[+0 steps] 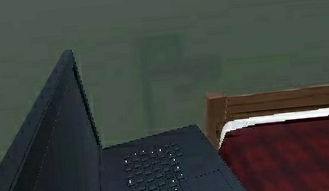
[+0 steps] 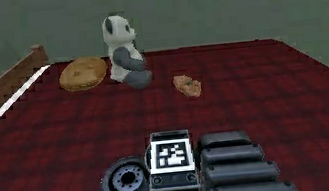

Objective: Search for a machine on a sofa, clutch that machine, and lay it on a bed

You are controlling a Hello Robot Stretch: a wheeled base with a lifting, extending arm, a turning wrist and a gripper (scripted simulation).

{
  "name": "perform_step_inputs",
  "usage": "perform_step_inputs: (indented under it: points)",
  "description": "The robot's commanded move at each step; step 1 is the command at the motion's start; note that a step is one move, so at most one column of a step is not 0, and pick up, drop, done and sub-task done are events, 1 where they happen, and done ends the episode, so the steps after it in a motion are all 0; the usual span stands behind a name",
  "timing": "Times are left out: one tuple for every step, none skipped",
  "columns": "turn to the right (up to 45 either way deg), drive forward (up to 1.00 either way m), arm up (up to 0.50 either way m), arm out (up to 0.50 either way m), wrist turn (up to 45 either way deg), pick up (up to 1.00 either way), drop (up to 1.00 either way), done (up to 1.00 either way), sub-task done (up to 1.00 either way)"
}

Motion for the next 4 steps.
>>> perform_step_inputs:
  points:
    - [42.0, 0.0, 0.0, 0.0, 0.0, 0.0, 0.0, 0.0, 0.0]
    - [-45.0, 0.0, 0.0, 0.0, 0.0, 0.0, 0.0, 0.0, 0.0]
    - [-33.0, 0.0, 0.0, 0.0, 0.0, 0.0, 0.0, 0.0, 0.0]
    - [45.0, 0.0, 0.0, 0.0, 0.0, 0.0, 0.0, 0.0, 0.0]
